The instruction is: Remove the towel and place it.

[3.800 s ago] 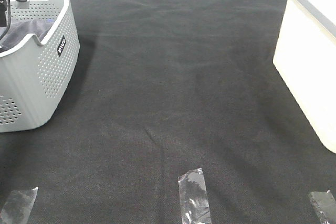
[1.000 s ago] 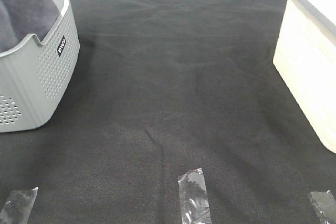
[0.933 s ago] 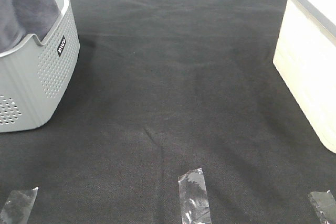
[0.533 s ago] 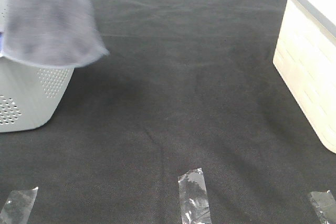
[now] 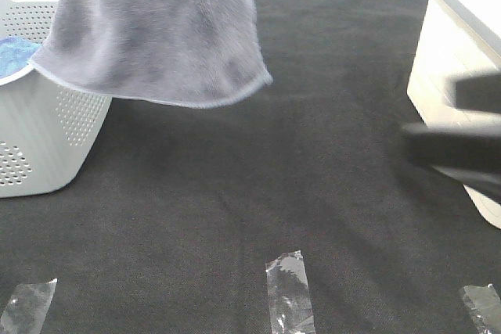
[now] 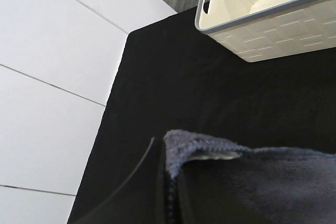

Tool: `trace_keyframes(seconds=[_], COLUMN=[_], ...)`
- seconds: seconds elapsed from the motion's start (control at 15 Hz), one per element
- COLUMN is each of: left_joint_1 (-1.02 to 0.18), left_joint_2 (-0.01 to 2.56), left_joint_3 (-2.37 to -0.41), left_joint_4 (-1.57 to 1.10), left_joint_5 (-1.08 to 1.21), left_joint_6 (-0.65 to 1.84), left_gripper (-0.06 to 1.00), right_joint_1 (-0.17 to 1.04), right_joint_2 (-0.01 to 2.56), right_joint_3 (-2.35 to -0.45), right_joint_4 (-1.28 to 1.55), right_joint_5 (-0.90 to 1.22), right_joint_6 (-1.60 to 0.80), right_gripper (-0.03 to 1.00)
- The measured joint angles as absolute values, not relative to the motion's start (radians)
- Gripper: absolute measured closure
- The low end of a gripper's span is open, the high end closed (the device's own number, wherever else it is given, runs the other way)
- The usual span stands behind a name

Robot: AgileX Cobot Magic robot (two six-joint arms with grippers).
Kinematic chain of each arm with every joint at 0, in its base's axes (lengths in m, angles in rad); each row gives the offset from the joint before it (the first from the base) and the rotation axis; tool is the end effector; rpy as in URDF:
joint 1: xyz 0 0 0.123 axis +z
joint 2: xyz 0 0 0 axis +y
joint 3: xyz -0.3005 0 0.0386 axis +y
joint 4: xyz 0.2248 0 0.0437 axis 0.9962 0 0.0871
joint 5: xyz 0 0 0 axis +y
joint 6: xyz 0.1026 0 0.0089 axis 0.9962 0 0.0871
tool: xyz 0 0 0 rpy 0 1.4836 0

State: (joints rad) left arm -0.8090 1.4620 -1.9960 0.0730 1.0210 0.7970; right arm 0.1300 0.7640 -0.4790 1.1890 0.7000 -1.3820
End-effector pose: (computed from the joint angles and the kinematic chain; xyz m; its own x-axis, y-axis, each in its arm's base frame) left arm 0.1922 -0.1922 0.5380 0.3263 0.7300 -0.6005 0.6567 0.2819 0.6995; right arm 0.1011 0.0754 0.2978 -0.2754 -0.2708 -0.9224 -0.7352 0.6775 0.0207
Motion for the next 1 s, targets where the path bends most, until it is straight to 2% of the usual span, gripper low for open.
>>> trace_keyframes(seconds=[0.13,0.33,0.6,0.8,1.0], left_joint_1=[-0.846,-0.876,-0.883,-0.883,-0.883], left_joint_2=[1.462,1.462,1.463,1.468,1.507], left_joint_3=[-1.996,-1.996,-1.996,-1.996,-1.996], left_joint_4=[0.074,0.075,0.076,0.077,0.091], left_joint_5=[1.021,1.021,0.993,0.942,0.917], left_joint_6=[0.797,0.797,0.797,0.797,0.797], left_gripper=[0.94,0.94,0.94,0.94,0.94], right_joint_1=[0.13,0.13,0.13,0.133,0.204], right_joint_2=[0.942,1.182,1.405,1.484,1.498], right_joint_3=[-0.482,-0.566,-0.714,-0.735,-0.735], right_joint_4=[1.471,1.609,1.584,1.558,1.554], right_joint_5=[0.79,1.007,1.175,1.201,1.189], right_joint_6=[-1.701,-1.907,-1.925,-1.925,-1.925], right_gripper=[0.22,0.22,0.22,0.22,0.22])
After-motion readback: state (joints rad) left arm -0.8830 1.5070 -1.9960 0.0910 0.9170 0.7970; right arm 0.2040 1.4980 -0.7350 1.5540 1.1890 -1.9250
